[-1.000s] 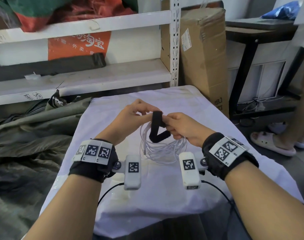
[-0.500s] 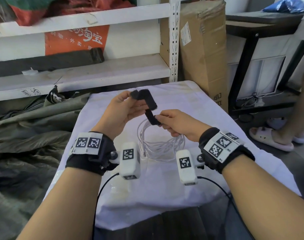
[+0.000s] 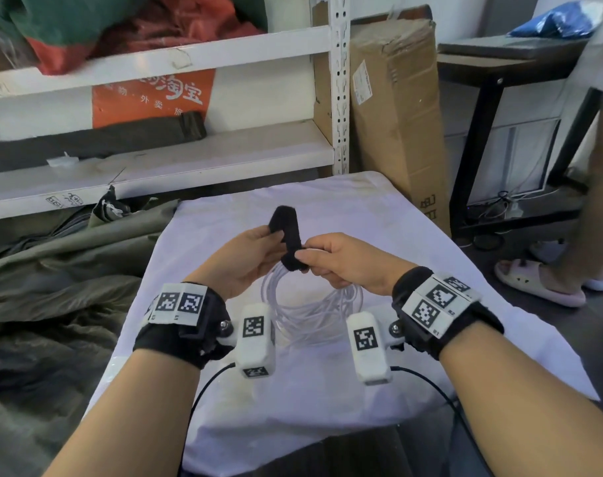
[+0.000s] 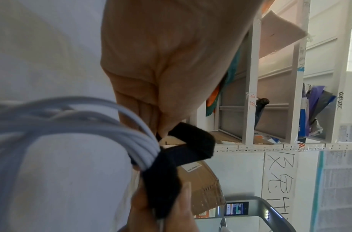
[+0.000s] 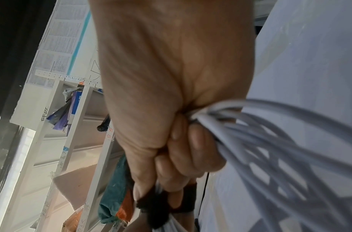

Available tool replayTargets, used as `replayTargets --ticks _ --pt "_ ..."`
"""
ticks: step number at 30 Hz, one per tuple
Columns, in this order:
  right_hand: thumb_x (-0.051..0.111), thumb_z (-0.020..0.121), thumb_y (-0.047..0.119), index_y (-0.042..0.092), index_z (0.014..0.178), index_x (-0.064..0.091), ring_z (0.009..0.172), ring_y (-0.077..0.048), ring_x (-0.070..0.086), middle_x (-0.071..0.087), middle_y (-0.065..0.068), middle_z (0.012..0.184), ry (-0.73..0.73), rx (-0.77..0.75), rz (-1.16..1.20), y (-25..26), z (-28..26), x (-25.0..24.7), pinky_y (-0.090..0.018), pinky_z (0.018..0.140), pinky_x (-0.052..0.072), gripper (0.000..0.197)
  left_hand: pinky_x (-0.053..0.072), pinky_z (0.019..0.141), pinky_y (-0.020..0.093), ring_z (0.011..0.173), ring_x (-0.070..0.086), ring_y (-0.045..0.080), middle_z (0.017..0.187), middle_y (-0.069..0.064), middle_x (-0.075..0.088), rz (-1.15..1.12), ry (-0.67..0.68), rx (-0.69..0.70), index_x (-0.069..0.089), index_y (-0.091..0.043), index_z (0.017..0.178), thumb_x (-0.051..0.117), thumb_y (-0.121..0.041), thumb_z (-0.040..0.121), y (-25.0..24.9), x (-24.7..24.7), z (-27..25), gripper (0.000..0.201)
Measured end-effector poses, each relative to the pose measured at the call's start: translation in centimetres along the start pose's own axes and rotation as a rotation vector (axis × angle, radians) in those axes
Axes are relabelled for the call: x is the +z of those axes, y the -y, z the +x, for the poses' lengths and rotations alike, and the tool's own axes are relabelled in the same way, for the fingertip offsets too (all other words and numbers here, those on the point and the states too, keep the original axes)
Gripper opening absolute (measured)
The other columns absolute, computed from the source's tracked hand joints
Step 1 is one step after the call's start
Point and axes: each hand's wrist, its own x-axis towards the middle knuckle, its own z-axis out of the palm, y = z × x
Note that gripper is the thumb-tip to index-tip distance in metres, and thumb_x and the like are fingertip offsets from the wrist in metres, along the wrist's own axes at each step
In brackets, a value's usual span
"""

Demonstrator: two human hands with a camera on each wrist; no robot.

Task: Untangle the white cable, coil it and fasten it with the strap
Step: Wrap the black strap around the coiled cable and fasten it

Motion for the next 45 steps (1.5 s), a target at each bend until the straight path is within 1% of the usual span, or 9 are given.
replayTargets --ticks 6,10,15,20,24,27,31,38,45 --pt "0.051 0.097 0.022 0.005 0.089 0.052 0.046 -0.009 0.022 0.036 0.001 0.058 -0.073 -0.028 -0.009 0.0 0.2 0.1 -0.021 0.044 0.019 0.018 0.051 0.093 0.034 0.093 0.064 0.026 0.11 0.023 0.067 0.139 0.025 -0.039 0.062 0.003 0.113 0.046 -0.015 0.099 -0.3 0.9 -0.5 0.029" --pt "0.05 0.098 0.021 0.006 0.087 0.051 0.043 -0.008 0.021 0.037 -0.002 0.058 -0.122 -0.061 0.007 -0.2 0.6 0.2 -0.02 0.041 0.018 0.019 0.05 0.094 0.035 0.092 0.061 0.028 0.105 0.024 0.065 0.15 0.023 -0.035 0.059 0.01 0.111 0.047 -0.012 0.098 -0.4 1.1 -0.7 0.029" --pt "0.048 0.098 0.023 0.01 0.076 0.049 0.039 -0.005 0.023 0.042 0.011 0.045 -0.169 -0.09 0.044 -0.2 0.8 0.0 -0.017 0.039 0.02 0.025 0.056 0.061 0.021 0.067 0.068 0.017 0.082 0.016 0.068 0.051 0.001 -0.01 0.053 0.0 0.105 0.052 -0.01 0.095 -0.8 1.5 -0.7 0.014" --pt "0.049 0.098 0.026 0.013 0.074 0.048 0.038 -0.004 0.025 0.039 0.01 0.048 -0.194 -0.087 0.044 -0.5 1.1 0.2 -0.016 0.038 0.023 0.027 0.055 0.057 0.021 0.068 0.072 0.017 0.078 0.013 0.071 0.025 -0.042 0.002 0.053 -0.002 0.099 0.053 -0.016 0.096 -0.9 1.5 -0.7 0.015" --pt "0.049 0.098 0.026 0.01 0.081 0.051 0.039 -0.006 0.026 0.039 0.01 0.049 -0.219 -0.089 0.022 -0.8 1.3 0.2 -0.017 0.039 0.024 0.024 0.054 0.064 0.028 0.085 0.071 0.029 0.082 0.015 0.07 0.018 0.006 -0.029 0.054 -0.006 0.098 0.053 -0.022 0.096 -1.2 0.8 -0.7 0.016" --pt "0.049 0.098 0.026 0.011 0.081 0.05 0.041 -0.007 0.027 0.041 0.006 0.054 -0.264 -0.076 -0.011 -0.9 1.3 0.1 -0.018 0.04 0.026 0.023 0.053 0.086 0.036 0.088 0.064 0.032 0.094 0.018 0.067 0.034 0.071 -0.052 0.055 -0.01 0.097 0.059 -0.018 0.092 -1.4 -0.2 -0.7 0.011" --pt "0.05 0.097 0.028 0.012 0.081 0.05 0.04 -0.007 0.029 0.043 0.003 0.059 -0.288 -0.047 -0.062 -1.0 1.4 0.0 -0.019 0.041 0.027 0.024 0.056 0.073 0.026 0.087 0.06 0.029 0.104 0.023 0.066 0.083 0.18 -0.067 0.053 -0.012 0.106 0.061 -0.002 0.088 -1.5 -0.5 -0.8 0.022" --pt "0.048 0.098 0.029 0.016 0.077 0.051 0.043 -0.008 0.03 0.041 0.006 0.058 -0.313 -0.062 -0.036 -0.9 1.4 -0.2 -0.02 0.043 0.028 0.025 0.041 0.078 0.03 0.09 0.059 0.026 0.1 0.022 0.065 0.139 0.262 -0.001 0.05 -0.014 0.116 0.041 0.028 0.079 -1.2 -0.2 -1.0 0.057" --pt "0.047 0.098 0.028 0.011 0.085 0.052 0.043 -0.007 0.029 0.04 0.004 0.058 -0.317 -0.054 0.021 -1.1 1.6 0.0 -0.02 0.042 0.027 0.022 0.037 0.106 0.042 0.106 0.062 0.035 0.109 0.021 0.067 0.292 0.221 0.105 0.049 -0.029 0.127 0.062 0.004 0.085 -0.9 0.2 -0.9 0.054"
